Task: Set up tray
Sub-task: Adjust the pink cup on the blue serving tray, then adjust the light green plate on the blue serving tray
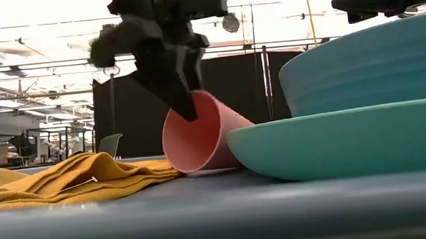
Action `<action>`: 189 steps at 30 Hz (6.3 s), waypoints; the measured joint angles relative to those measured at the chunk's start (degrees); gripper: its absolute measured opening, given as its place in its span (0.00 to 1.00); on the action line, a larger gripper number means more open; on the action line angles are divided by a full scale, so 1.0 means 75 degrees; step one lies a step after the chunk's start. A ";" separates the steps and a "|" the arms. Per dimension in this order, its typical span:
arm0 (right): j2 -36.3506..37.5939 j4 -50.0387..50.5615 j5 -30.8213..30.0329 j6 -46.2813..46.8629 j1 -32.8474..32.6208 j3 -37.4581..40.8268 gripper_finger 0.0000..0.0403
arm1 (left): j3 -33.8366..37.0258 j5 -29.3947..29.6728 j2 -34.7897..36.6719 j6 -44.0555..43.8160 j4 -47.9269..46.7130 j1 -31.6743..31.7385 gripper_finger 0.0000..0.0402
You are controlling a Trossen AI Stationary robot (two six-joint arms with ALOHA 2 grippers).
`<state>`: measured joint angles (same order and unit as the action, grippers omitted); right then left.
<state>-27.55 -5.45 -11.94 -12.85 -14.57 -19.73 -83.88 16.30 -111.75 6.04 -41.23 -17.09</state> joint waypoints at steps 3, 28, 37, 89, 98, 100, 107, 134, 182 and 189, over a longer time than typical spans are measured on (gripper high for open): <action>0.0000 -0.0001 0.0000 -0.0036 0.0000 0.0000 0.00 | -0.0053 -0.0412 0.0103 -0.0096 -0.0062 0.0121 0.22; 0.0002 -0.0033 -0.0030 -0.0347 0.0000 0.0000 0.00 | -0.4742 -0.1252 -0.1929 0.1096 -0.5635 0.1422 0.01; 0.0003 -0.0027 -0.0035 -0.0412 0.0003 0.0000 0.00 | -0.6403 -0.0952 -0.3154 0.2374 -0.6523 0.1427 0.01; 0.0000 -0.0074 -0.0032 -0.0311 0.0001 0.0000 0.00 | -0.6336 0.0393 -0.3349 0.3369 -0.6036 0.0844 0.34; 0.0003 -0.0074 -0.0030 -0.0506 0.0000 0.0000 0.00 | -0.6782 0.1144 -0.3239 0.3517 -0.6196 0.0522 0.46; 0.0003 -0.0073 -0.0029 -0.0517 0.0000 0.0000 0.00 | -0.6787 0.1520 -0.3026 0.3501 -0.6288 0.0442 0.48; 0.0003 -0.0071 -0.0030 -0.0548 0.0000 0.0000 0.00 | -0.6575 0.1129 -0.1268 0.1262 -0.6497 0.0444 0.46; -0.3389 0.6167 -0.0246 0.2572 -0.1866 -0.4541 0.00 | 0.8176 0.0874 0.7882 -0.2178 0.6368 0.0825 0.01; -0.6890 0.3701 0.1035 0.7221 -0.2824 -0.2719 0.40 | 0.8244 0.0408 0.7974 -0.1827 0.6661 0.0861 0.09; -0.6896 0.3770 0.1029 0.7310 -0.2824 -0.2719 0.39 | 0.8242 0.0411 0.7974 -0.1713 0.6666 0.0861 0.09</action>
<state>-79.27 22.82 -4.23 41.97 -35.75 -40.12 -22.06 19.38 -51.94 -6.80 8.77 -10.63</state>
